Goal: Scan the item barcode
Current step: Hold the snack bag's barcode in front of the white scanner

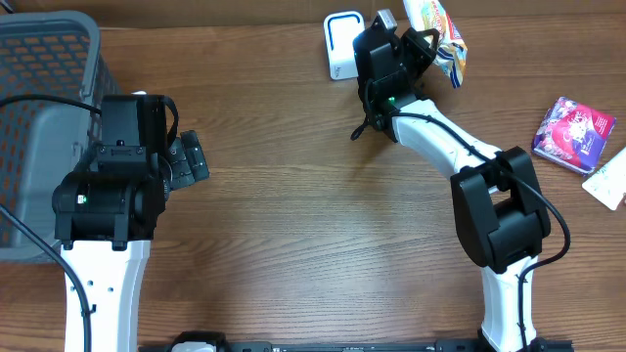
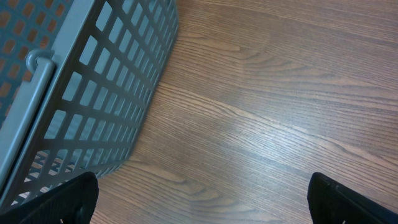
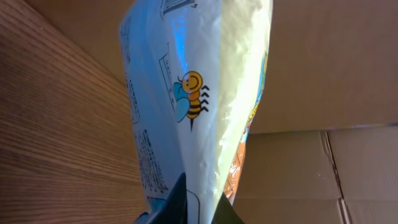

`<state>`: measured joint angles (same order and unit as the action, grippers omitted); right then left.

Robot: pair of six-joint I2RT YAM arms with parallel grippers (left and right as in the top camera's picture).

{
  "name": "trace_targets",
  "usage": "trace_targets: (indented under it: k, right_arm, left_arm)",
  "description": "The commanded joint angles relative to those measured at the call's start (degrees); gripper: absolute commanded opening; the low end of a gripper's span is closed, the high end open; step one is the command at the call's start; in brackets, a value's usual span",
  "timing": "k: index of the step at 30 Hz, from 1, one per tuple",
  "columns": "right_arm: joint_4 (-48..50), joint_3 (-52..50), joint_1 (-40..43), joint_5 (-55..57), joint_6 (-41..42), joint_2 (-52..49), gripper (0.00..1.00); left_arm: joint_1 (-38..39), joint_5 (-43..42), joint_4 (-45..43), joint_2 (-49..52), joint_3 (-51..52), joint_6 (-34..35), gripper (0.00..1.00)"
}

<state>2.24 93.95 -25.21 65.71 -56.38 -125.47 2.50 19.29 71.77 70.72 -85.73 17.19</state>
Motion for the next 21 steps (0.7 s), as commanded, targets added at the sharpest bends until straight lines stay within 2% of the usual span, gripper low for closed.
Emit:
trace_targets:
  k: [1,8,15,21]
  right_arm:
    - [2.82,0.07,-1.05,2.01,-2.49,-2.25,0.04]
    - [14.05,0.07,-4.11,2.05,-11.91,-7.54,0.04]
    - [15.06,0.07,-5.20,0.26,-14.34,-8.39,0.04]
    - [17.18,0.07,-5.49,0.70,-20.63,-11.37,0.04]
  left_arm:
    - [-0.35,0.17,-0.02,-0.61,0.13,-0.46,1.00]
    - [-0.35,0.17,-0.02,-0.61,0.13,-0.46,1.00]
    - [-0.33,0.17,-0.02,-0.61,0.13,-0.46,1.00]
    - [-0.35,0.17,-0.02,-0.61,0.13,-0.46,1.00]
